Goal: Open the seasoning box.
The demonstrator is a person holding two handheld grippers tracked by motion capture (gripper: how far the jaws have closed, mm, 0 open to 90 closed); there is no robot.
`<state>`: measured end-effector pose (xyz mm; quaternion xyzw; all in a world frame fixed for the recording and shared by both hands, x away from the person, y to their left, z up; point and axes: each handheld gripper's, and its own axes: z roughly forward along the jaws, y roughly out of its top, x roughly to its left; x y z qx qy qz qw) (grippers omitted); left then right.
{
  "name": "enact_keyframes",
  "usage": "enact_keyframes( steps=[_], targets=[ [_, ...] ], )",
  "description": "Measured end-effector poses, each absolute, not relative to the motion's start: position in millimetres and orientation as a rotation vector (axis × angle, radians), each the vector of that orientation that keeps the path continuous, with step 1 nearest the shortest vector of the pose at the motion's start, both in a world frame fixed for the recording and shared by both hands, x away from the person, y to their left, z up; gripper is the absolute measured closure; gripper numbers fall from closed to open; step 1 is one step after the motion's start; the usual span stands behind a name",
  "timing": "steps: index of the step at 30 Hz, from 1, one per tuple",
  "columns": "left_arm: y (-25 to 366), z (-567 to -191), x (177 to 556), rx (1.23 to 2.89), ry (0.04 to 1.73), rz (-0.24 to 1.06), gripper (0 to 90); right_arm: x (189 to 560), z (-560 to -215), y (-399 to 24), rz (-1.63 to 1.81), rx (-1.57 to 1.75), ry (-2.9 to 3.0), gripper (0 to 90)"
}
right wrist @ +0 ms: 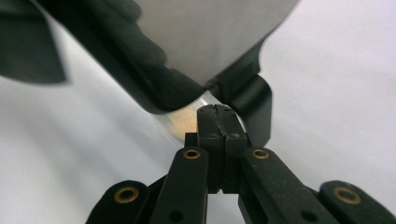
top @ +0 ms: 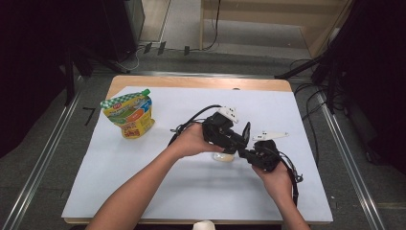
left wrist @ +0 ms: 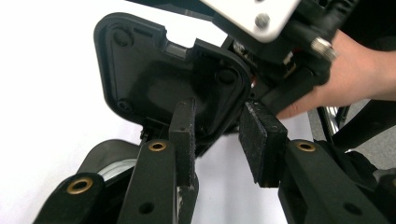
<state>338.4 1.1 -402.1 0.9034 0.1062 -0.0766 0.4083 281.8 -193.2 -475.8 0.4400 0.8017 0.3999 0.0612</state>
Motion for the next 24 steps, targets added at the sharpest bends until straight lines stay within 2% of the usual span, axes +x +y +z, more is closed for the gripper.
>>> enact_keyframes(
  steps=[16,20,24],
  targets=[
    [73,-411,325,2.225,0.509,-0.150,50.5,295,-475,-215,1.207,1.361,2.358,90.0],
    [93,-416,315,2.188,0.547,-0.077,58.0,299,-478,-213,1.198,1.356,2.350,90.0],
    [110,-415,312,2.194,0.568,-0.039,60.2,298,-478,-210,1.183,1.336,2.370,90.0]
  ],
)
